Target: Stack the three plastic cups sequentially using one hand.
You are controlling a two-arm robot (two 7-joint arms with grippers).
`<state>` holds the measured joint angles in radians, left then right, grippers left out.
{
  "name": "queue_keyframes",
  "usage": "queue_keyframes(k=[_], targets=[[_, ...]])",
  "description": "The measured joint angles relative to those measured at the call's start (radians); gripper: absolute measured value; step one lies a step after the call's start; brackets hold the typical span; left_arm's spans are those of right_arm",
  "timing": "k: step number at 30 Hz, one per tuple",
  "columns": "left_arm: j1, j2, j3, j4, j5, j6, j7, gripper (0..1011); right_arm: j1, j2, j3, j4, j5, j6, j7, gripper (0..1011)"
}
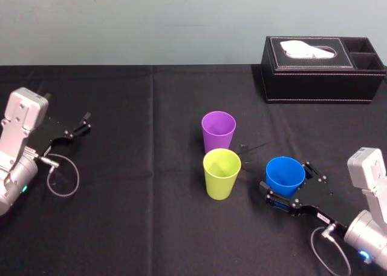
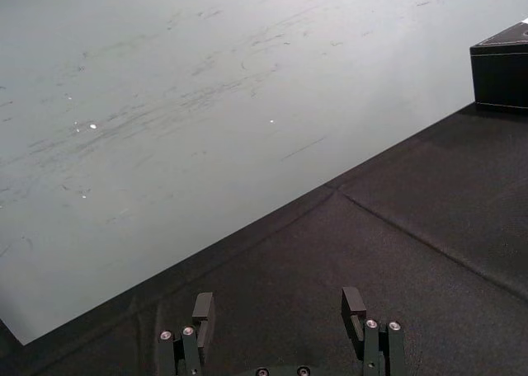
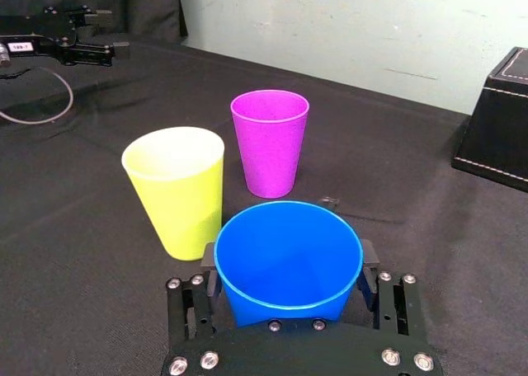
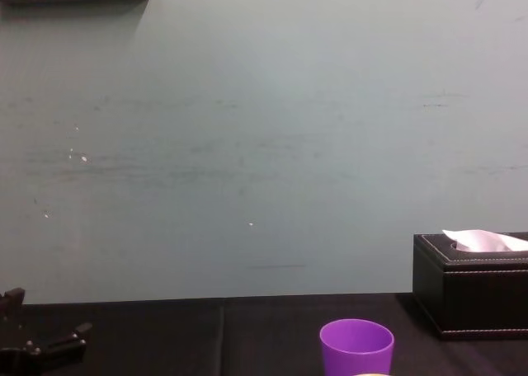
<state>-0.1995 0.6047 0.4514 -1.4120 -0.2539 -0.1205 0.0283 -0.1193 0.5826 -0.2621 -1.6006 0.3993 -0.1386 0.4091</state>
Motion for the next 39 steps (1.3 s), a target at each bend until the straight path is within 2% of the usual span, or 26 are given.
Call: queue_keyframes(k=[9,18,26,36,39], targets=[[0.000,0.000,0.000,0.000,0.000,0.000,0.000,1011,0.000,0.001,-0.001,-0.001,0.000,0.000,0.000,776],[0.000,0.000,0.000,0.000,0.000,0.000,0.000,1011,0.000,0.002,-0.002,-0.003,0.000,0.000,-0.002,747],[0.000,0.000,0.000,0.000,0.000,0.000,0.000,1011,0.010,-0.015,0.023,-0.027,-0.013,0.025,-0.006,747],[0.000,0.000,0.000,0.000,0.000,0.000,0.000,1011,0.120,-0.063,0.034,-0.033,-0.013,0.104,-0.005,747],[0.000,0.000,0.000,0.000,0.000,0.000,0.000,1011,0.185,-0.084,0.027,-0.016,-0.008,0.139,-0.001,747]])
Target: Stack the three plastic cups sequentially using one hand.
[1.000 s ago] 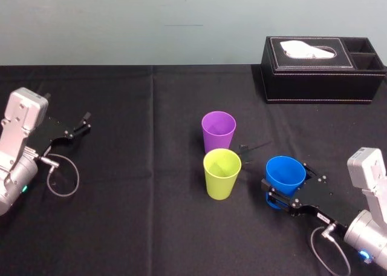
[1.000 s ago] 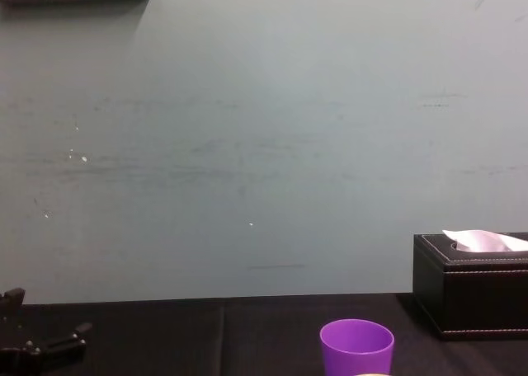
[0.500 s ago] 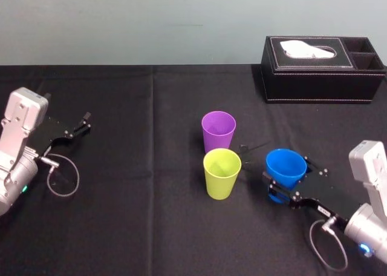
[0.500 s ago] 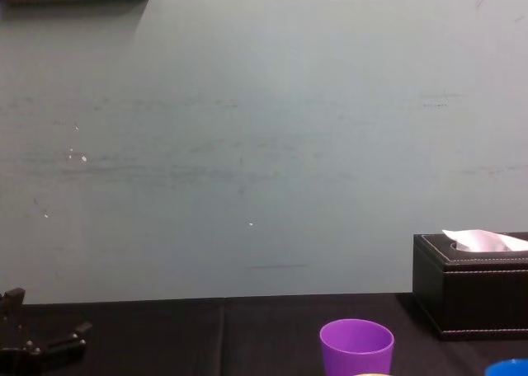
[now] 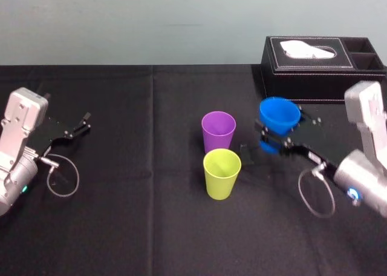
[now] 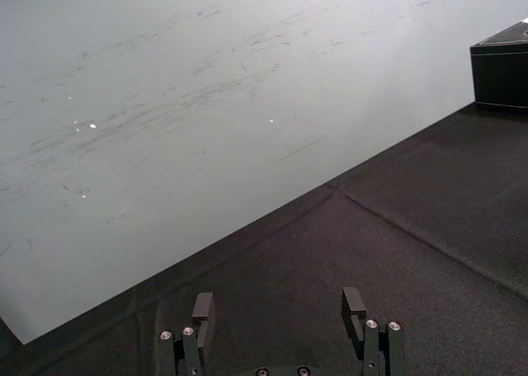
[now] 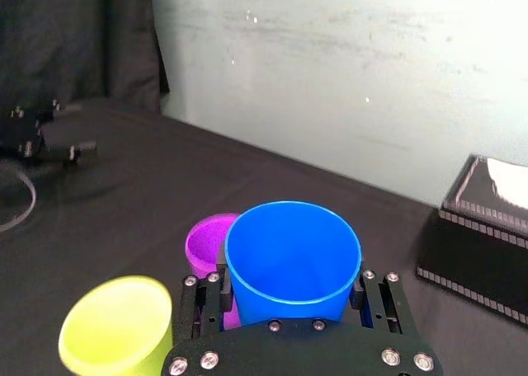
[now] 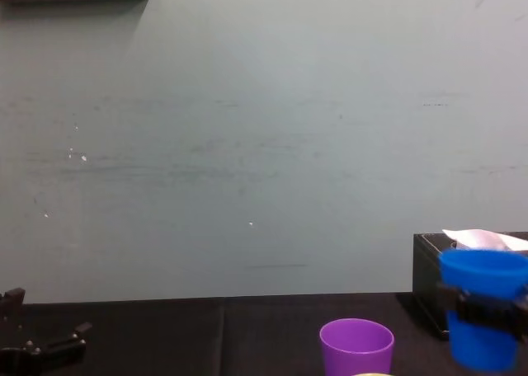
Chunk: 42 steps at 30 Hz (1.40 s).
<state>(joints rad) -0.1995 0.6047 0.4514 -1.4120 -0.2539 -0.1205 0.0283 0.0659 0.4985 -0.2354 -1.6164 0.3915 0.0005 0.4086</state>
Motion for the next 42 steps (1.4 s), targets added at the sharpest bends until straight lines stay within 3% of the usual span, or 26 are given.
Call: queue_keyframes(k=[9,19,28,42], targets=[[0.000,0.000,0.000,0.000,0.000,0.000,0.000,1011,0.157,-0.049,-0.051,0.065,0.010,0.062,0.021,747],[0.000,0.000,0.000,0.000,0.000,0.000,0.000,1011,0.281,-0.111,-0.134,0.185,0.007,0.074,0.054,746],[0.000,0.000,0.000,0.000,0.000,0.000,0.000,1012,0.316,-0.142,-0.176,0.252,0.004,0.061,0.068,747],[0.000,0.000,0.000,0.000,0.000,0.000,0.000,1011,0.312,-0.138,-0.191,0.269,0.014,0.046,0.077,747]])
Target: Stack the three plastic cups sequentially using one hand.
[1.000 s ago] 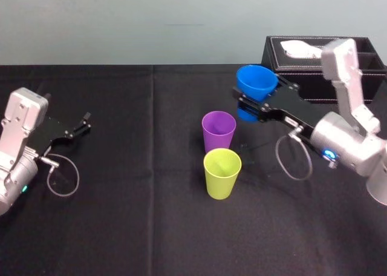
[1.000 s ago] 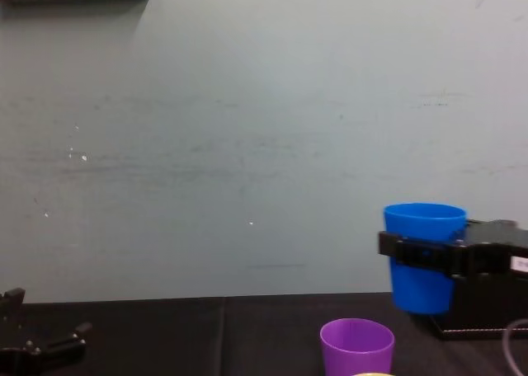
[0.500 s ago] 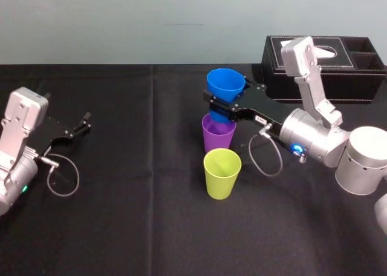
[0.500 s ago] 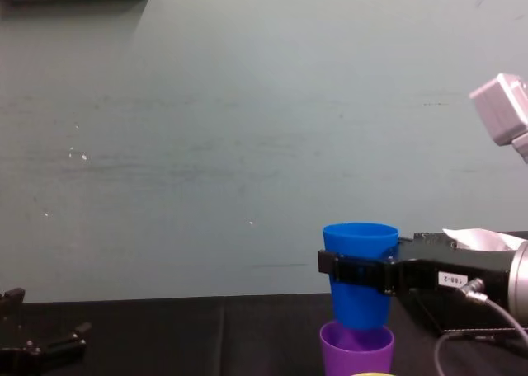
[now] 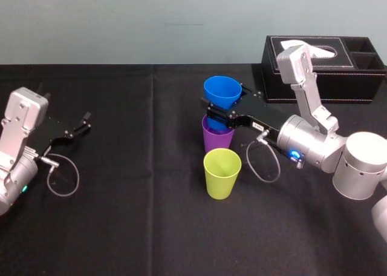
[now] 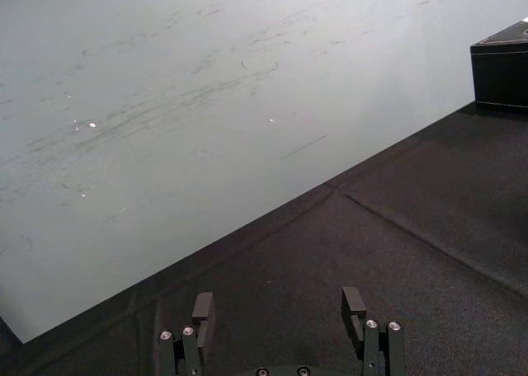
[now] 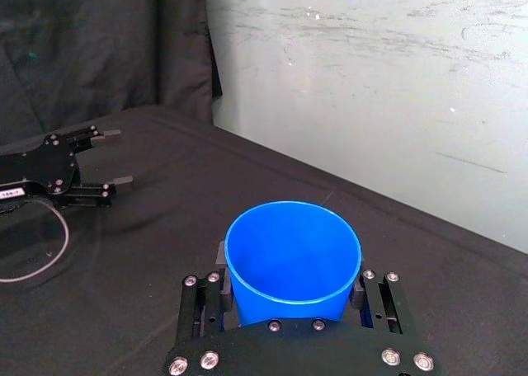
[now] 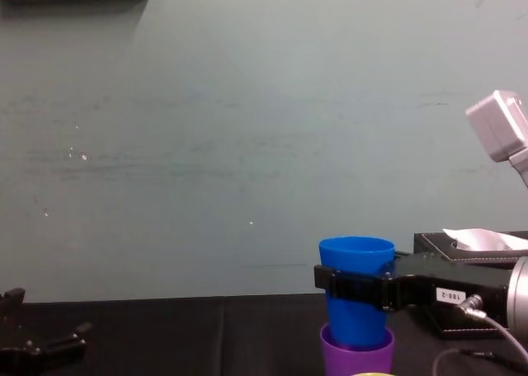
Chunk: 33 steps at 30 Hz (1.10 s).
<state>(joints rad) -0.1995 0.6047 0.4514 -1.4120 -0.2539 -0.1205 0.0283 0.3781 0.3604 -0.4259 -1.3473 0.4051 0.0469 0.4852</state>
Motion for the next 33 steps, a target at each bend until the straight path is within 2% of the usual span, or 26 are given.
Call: queue_keyframes(k=[8,18,33], targets=[[0.000,0.000,0.000,0.000,0.000,0.000,0.000,1011,0.000,-0.002,-0.009,0.022,-0.001,-0.012,0.002,747],[0.000,0.000,0.000,0.000,0.000,0.000,0.000,1011,0.009,-0.012,-0.024,0.069,-0.030,-0.045,0.006,747],[0.000,0.000,0.000,0.000,0.000,0.000,0.000,1011,0.002,-0.024,-0.030,0.081,-0.053,-0.047,0.002,747]])
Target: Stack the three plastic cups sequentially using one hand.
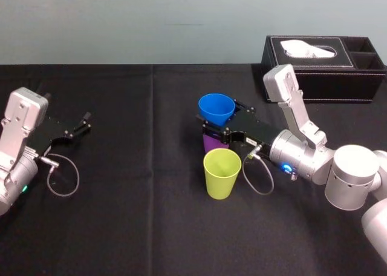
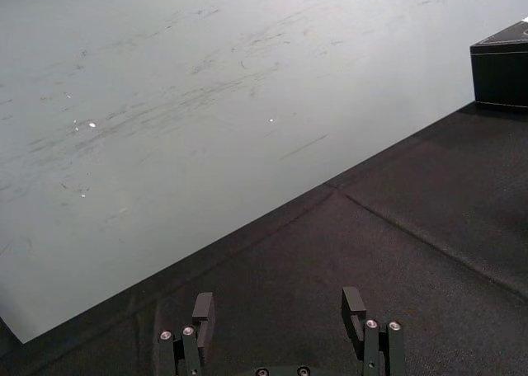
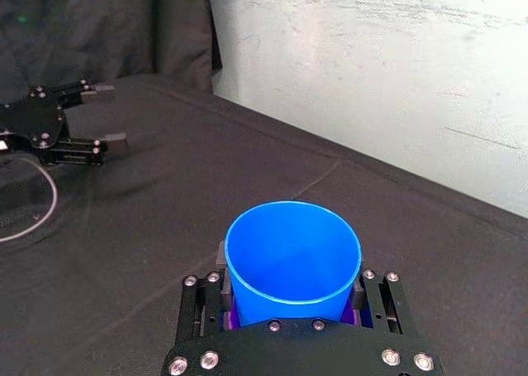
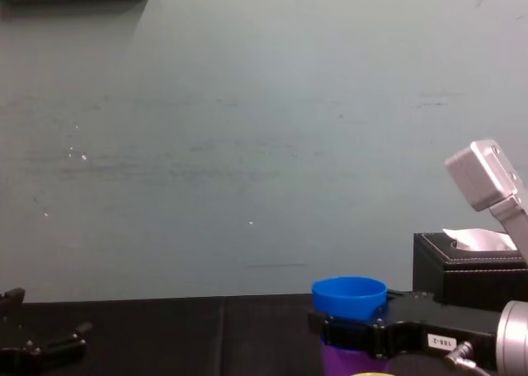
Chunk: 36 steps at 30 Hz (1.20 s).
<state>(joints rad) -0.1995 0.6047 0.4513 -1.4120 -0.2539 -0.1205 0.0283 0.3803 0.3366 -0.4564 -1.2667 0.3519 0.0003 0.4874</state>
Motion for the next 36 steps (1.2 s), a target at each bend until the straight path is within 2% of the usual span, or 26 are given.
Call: queue_keyframes(k=[14,23,30,36], targets=[[0.000,0.000,0.000,0.000,0.000,0.000,0.000,1011,-0.003,0.000,0.002,0.001,-0.003,0.000,-0.005,751],[0.000,0.000,0.000,0.000,0.000,0.000,0.000,1012,-0.002,0.001,0.002,0.000,-0.002,0.001,-0.006,997],[0.000,0.000,0.000,0.000,0.000,0.000,0.000,1011,-0.002,0.001,0.003,-0.002,-0.001,0.002,-0.006,1000],[0.000,0.000,0.000,0.000,0.000,0.000,0.000,1011,-0.030,0.018,0.031,-0.073,0.011,0.006,-0.017,1000]])
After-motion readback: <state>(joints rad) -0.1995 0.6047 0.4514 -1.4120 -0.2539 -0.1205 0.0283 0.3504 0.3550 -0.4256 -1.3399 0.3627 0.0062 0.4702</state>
